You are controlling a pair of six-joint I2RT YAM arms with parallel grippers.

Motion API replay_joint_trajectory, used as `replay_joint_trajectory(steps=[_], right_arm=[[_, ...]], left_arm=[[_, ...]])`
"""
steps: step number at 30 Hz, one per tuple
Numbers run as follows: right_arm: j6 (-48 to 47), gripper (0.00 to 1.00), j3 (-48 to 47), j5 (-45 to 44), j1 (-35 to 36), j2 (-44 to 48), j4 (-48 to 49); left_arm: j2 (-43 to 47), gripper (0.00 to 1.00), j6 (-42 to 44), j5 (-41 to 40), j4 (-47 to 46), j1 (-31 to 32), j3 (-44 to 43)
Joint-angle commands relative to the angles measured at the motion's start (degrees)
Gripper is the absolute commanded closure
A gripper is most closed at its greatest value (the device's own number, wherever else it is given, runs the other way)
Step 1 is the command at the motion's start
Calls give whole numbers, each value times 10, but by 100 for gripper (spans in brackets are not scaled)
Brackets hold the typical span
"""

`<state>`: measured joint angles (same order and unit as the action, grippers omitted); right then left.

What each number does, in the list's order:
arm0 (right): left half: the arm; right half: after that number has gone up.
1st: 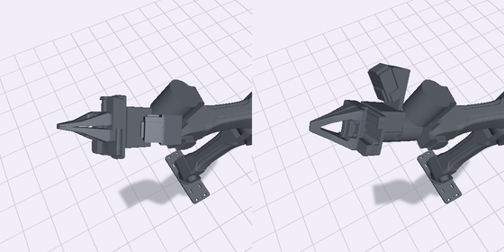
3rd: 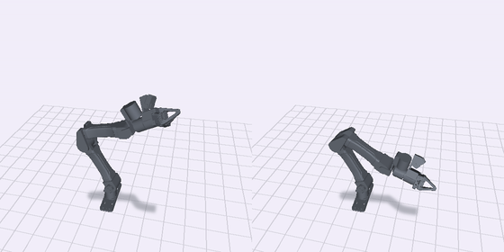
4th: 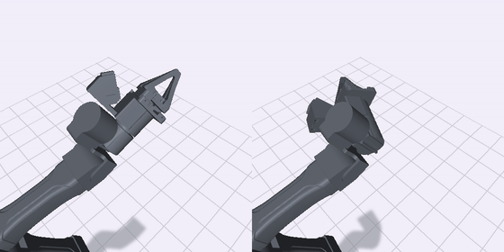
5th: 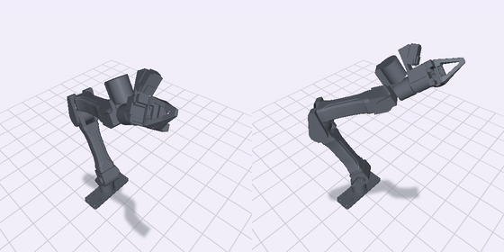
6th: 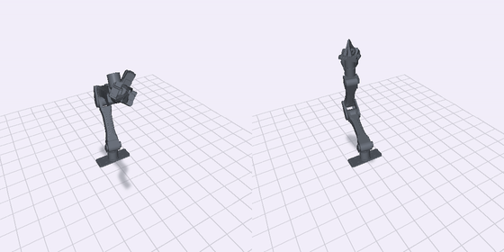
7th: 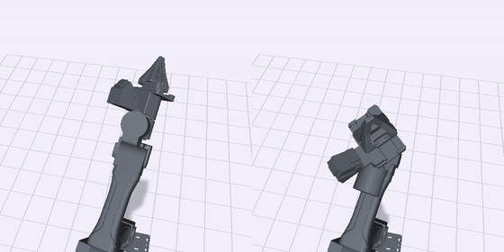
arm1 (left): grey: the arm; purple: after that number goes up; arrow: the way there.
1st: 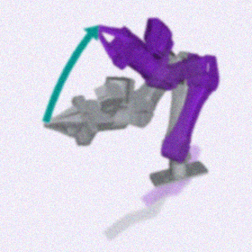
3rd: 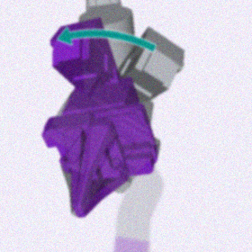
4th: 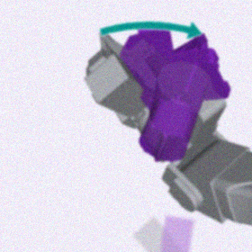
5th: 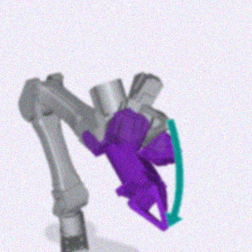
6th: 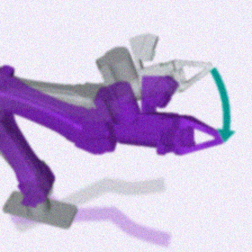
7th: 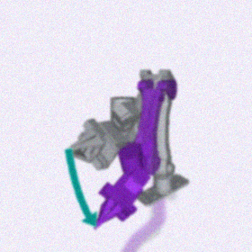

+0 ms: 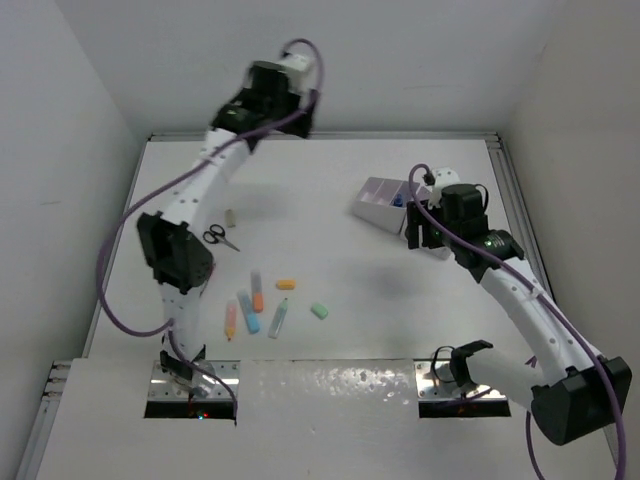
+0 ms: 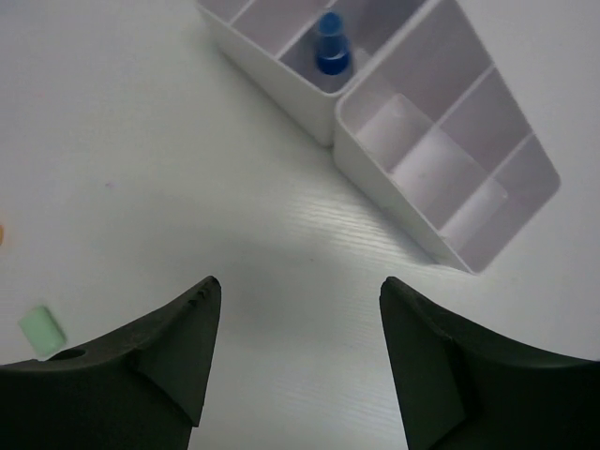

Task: Sort the stationery into containers
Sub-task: Place the stationery in the storage box, then pick up the scissors from the center of the board.

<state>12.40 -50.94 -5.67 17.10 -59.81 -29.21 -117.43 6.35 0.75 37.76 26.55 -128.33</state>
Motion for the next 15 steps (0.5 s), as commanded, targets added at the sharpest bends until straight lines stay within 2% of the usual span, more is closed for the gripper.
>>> replay_joint_trajectory(steps=[1,4,5,6,8,9,13,15], right_arm=[[-5,32,-31,29,39,-25,53],[-4,32,-43,38,62,-50,74],[-6,32,-48,40,71,-61,83],[-7,32,-54,40,87,-81,86],[-14,32,-72,41,110,-103,86],[-18,31,-77,40,119,-124,86],[-26,31,-91,39,147,-160,93],[-30,31,-93,38,158,-173,98]], left_arm=[[117,25,20,-72,44,-150,117],[154,25,45,-87,36,-220,200],[163,24,51,-95,31,-245,253],[180,24,69,-91,25,-291,277],[190,21,93,-59,18,-330,323],[187,20,112,-47,19,-358,333],[145,20,145,-29,37,-395,339],[115,26,154,-28,43,-403,333]])
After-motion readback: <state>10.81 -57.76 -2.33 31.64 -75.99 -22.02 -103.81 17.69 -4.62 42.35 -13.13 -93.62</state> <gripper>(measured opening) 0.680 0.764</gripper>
